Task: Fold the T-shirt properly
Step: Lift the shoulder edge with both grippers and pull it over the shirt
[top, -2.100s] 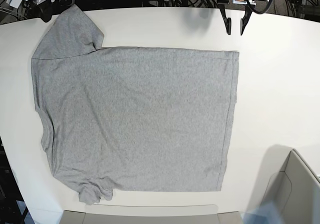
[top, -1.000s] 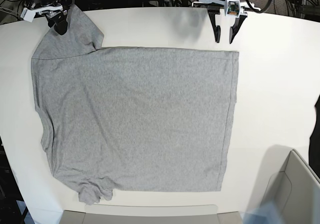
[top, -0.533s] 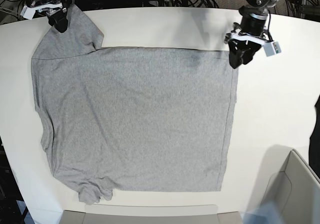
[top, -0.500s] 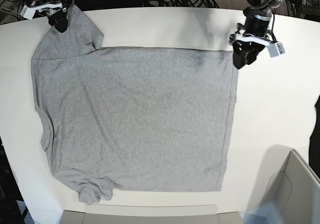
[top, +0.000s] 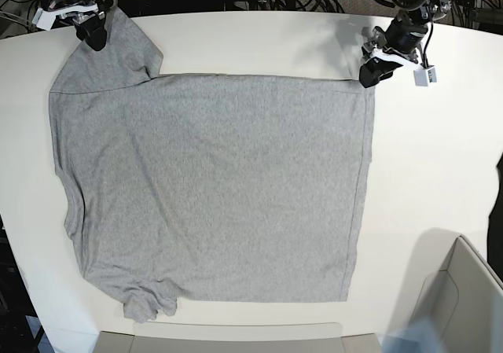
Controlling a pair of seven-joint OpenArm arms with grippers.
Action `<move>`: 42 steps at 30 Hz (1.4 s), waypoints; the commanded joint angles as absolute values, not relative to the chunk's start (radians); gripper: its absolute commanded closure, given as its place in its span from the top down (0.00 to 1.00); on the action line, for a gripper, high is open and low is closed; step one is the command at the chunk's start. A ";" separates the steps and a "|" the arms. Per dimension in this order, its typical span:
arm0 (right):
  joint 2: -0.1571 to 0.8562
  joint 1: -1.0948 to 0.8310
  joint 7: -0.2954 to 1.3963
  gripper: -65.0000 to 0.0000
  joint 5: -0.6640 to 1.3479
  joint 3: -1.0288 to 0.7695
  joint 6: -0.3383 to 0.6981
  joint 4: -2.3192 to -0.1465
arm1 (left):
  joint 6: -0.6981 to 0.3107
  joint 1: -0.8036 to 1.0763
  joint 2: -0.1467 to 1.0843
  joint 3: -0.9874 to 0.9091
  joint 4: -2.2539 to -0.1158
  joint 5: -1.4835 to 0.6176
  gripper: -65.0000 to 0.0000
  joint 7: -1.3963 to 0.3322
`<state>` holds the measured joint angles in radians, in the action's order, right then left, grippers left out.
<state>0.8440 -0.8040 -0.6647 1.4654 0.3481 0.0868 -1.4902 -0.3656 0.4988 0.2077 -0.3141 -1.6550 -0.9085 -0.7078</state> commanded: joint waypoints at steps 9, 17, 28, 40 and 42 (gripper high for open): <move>0.840 -0.788 -0.501 0.43 1.484 0.351 0.061 -1.489 | -0.401 0.412 0.217 -0.294 -1.564 -0.914 0.45 -0.711; 0.809 -0.774 -0.483 0.29 1.484 0.352 0.065 -1.491 | -0.403 0.406 0.220 -0.231 -1.547 -0.914 0.28 -0.710; 0.808 -0.805 -0.438 0.00 1.484 0.346 0.064 -1.498 | -0.401 0.421 0.243 -0.240 -1.552 -0.914 0.00 -0.710; 0.817 -0.923 -0.676 0.00 1.484 0.332 0.065 -1.552 | -0.401 0.529 0.246 -0.357 -1.653 -0.912 0.00 -0.700; 0.825 -0.938 -0.700 0.00 1.484 0.331 0.065 -1.566 | -0.401 0.555 0.246 -0.386 -1.681 -0.912 0.00 -0.700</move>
<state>0.8059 -0.9257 -0.6735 1.4868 0.3363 0.0597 -1.5551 -0.3912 0.5495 0.2352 -0.3752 -1.6573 -0.8978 -0.7189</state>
